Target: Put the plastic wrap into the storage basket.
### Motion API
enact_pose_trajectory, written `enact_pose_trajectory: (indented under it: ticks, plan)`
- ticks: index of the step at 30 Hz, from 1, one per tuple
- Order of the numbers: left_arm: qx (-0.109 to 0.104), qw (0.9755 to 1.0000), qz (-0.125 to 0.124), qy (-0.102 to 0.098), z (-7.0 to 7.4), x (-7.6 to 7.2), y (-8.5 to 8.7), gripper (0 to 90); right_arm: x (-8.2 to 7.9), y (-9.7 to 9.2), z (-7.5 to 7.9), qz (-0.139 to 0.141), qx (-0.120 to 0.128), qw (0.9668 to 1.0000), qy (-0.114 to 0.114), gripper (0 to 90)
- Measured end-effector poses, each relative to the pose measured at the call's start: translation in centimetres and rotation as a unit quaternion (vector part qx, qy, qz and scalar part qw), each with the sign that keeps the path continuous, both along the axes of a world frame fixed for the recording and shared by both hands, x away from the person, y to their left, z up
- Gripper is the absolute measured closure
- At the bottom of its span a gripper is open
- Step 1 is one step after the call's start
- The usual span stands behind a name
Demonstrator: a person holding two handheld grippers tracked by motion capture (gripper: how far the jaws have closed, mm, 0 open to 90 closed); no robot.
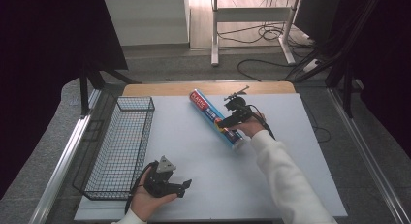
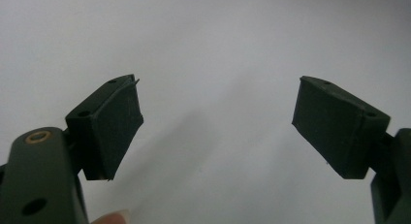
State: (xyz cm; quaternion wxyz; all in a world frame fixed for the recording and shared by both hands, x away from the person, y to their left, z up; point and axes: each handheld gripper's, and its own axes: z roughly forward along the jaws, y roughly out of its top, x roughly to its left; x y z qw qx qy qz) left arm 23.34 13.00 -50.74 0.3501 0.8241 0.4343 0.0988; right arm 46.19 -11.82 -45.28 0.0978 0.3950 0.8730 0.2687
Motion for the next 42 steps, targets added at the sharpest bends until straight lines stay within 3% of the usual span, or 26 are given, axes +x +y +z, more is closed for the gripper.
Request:
enact_pose_trajectory:
  ticks: [10, 16, 25, 35, 42]
  plan:
    - [-0.001, 1.0000, -0.006, 0.000, 0.0, -0.1, 0.0, 17.2, 3.0, 2.0, -1.5, -0.009, -0.021, 0.9994, 0.025, 21.3]
    - [0.000, 1.0000, -0.006, -0.001, 0.0, -0.2, 0.2, 17.2, 3.9, 3.3, -1.9, -0.005, -0.036, 0.9988, 0.033, 21.3]
    - [0.000, 1.0000, -0.010, -0.002, 0.0, -0.3, 0.2, 17.2, 5.3, 4.7, -3.3, -0.002, -0.075, 0.9953, 0.061, 23.3]
    - [-0.002, 1.0000, -0.010, -0.002, -0.1, -0.3, 0.3, 17.3, 5.9, 5.7, -4.4, -0.003, -0.086, 0.9925, 0.087, 31.1]
    - [-0.003, 1.0000, -0.009, -0.002, 0.0, -0.3, 0.3, 17.2, 6.3, 5.3, -4.3, -0.016, -0.069, 0.9922, 0.102, 32.1]
